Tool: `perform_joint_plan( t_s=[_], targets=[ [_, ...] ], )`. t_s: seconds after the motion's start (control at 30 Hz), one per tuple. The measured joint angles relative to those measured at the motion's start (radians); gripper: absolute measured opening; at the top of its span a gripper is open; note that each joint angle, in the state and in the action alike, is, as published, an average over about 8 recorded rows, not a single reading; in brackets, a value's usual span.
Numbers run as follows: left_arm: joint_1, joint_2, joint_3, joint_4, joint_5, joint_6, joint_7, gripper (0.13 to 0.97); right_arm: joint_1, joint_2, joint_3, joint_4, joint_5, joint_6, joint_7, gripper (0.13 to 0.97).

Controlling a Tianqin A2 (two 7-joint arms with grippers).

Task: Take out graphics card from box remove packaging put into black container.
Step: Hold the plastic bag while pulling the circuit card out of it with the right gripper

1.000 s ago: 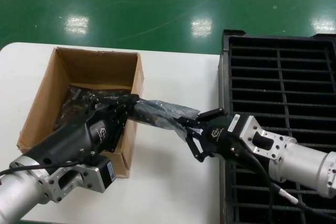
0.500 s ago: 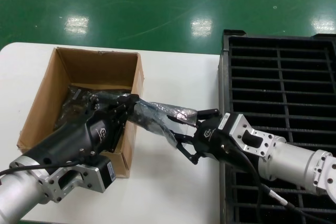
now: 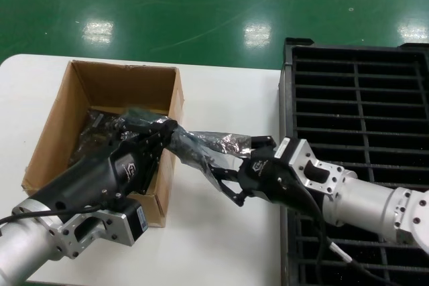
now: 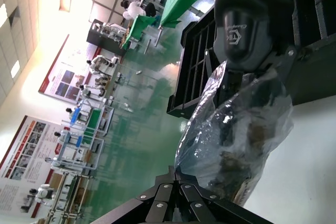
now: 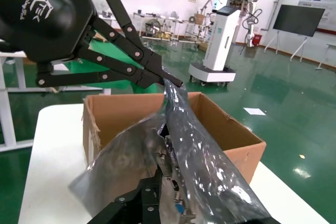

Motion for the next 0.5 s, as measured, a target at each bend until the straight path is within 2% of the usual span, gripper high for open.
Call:
perform_joint_plan(
  t_s=[0.23,0.5],
  targets=[
    [0.0,0.0,0.0,0.0,0.0,0.0,0.0,0.14,-0.022,-0.031,0.041,-0.008,-0.016,-0.034,-0.003,0.272],
    [0.0,0.0,0.0,0.0,0.0,0.0,0.0,0.14,-0.073,-0.02,0.08,0.033,-0.045,-0.055,0.016,0.177]
  ],
)
